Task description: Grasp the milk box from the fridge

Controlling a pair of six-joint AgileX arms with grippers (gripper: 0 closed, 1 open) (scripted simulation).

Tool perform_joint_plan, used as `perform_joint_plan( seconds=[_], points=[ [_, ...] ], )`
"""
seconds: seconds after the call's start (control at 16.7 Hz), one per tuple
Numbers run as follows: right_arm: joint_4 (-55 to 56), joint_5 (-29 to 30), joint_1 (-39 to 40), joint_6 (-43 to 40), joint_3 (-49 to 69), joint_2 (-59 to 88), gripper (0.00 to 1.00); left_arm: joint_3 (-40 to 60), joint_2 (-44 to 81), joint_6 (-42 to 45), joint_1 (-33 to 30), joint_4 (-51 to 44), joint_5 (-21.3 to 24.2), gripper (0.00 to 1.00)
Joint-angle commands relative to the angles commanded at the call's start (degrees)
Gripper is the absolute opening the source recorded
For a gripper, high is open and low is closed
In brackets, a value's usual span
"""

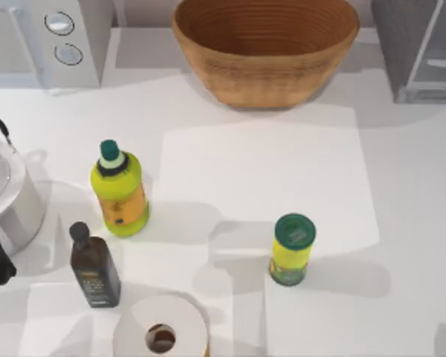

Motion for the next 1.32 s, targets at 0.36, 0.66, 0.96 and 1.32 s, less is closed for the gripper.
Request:
perform_joint_plan(
  seconds=[0.36, 0.66, 0.96, 1.32],
  points=[
    [-3.5, 0.0, 0.2, 0.1, -0.2, -3.8, 0.00, 0.0, 0.0, 0.0, 0.0, 0.0, 0.0, 1.00],
    [-7.6, -0.1, 0.1, 0.2, -0.2, -7.9, 0.00, 0.0, 0.0, 0.0, 0.0, 0.0, 0.0, 1.00],
    [-7.4, -0.1, 0.0, 0.3, -0.3, -7.9, 0.00, 0.0, 0.0, 0.0, 0.0, 0.0, 0.0, 1.00],
    [-1.4, -1.9, -1.6, 0.3, -12.7, -14.3, 0.00, 0.0, 0.0, 0.0, 0.0, 0.0, 0.0, 1.00]
  ],
)
